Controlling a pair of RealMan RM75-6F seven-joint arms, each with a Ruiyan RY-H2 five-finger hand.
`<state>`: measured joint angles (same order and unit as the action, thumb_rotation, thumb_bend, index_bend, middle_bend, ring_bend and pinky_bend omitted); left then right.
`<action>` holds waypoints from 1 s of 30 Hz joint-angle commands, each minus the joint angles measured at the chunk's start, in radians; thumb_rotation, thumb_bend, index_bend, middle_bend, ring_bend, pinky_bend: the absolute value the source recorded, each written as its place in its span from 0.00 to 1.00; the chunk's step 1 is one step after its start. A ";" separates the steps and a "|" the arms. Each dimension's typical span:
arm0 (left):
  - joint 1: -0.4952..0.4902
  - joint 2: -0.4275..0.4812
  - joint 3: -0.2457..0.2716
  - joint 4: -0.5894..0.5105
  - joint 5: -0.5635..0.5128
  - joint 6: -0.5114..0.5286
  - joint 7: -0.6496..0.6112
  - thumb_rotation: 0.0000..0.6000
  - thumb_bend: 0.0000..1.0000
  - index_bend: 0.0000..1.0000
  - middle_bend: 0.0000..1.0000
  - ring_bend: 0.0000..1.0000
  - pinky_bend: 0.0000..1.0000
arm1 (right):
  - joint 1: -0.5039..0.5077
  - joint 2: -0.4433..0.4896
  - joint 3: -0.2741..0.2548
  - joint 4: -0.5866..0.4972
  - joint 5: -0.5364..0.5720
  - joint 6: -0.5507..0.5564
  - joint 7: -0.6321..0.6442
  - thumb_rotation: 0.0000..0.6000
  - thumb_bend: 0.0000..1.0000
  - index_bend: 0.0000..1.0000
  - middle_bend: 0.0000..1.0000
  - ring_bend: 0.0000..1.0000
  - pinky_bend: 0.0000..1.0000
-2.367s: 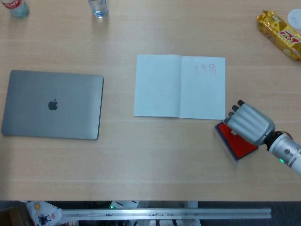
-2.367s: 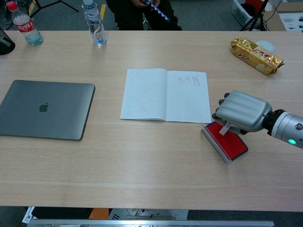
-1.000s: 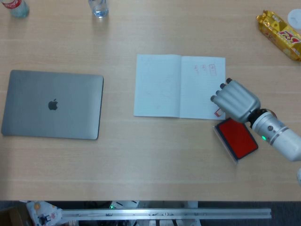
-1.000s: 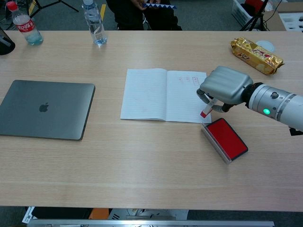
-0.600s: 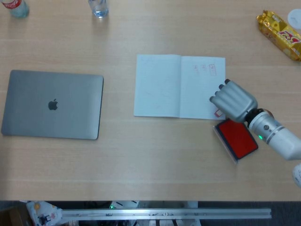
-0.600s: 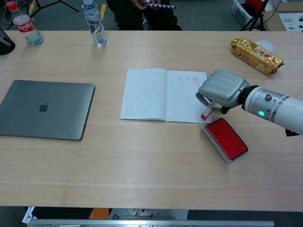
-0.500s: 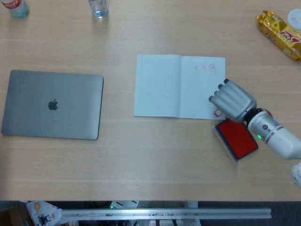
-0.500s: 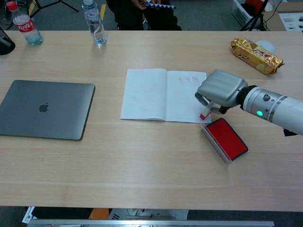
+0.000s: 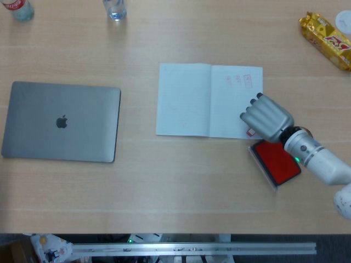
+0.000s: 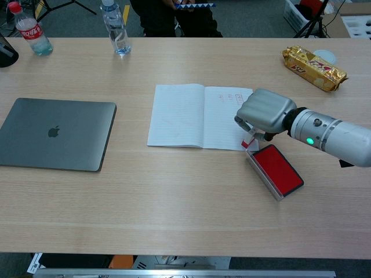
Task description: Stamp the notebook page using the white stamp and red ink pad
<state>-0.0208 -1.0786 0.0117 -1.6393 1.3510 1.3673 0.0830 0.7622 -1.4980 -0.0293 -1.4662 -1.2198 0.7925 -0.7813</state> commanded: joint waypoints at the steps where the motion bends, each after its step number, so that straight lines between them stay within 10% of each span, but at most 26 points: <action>1: 0.000 -0.001 0.000 0.002 -0.001 -0.001 0.000 1.00 0.21 0.24 0.08 0.13 0.02 | 0.002 -0.006 -0.004 0.007 0.001 0.001 0.000 1.00 0.43 0.76 0.60 0.46 0.42; 30: 0.001 -0.004 0.002 0.016 -0.004 -0.008 -0.012 1.00 0.21 0.24 0.07 0.13 0.02 | 0.005 -0.037 -0.034 0.033 -0.010 0.023 -0.015 1.00 0.44 0.77 0.61 0.47 0.42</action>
<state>-0.0194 -1.0826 0.0141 -1.6237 1.3467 1.3594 0.0715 0.7675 -1.5354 -0.0632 -1.4323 -1.2287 0.8150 -0.7958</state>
